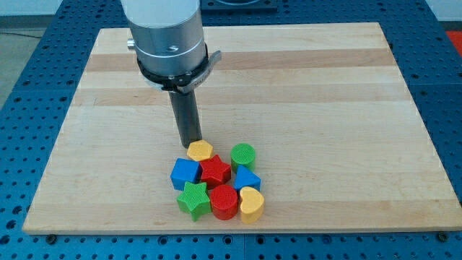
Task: Push the robot arm towards yellow heart
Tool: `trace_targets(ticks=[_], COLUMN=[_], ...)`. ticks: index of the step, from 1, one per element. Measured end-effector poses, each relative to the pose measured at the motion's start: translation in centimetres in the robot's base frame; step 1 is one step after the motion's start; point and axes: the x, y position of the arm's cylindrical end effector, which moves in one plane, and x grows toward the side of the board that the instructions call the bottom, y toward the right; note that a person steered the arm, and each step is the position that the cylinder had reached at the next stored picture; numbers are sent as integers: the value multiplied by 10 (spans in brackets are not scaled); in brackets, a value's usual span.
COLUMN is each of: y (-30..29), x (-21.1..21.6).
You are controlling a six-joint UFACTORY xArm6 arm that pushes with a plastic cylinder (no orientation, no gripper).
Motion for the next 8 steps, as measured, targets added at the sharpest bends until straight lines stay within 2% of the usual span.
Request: trace_targets(ticks=[1,2,3,4,5,6,7,8], y=[1,28,119,220,291,317,309,279], x=[-19,-57,-73,-62,-26,37,102,130])
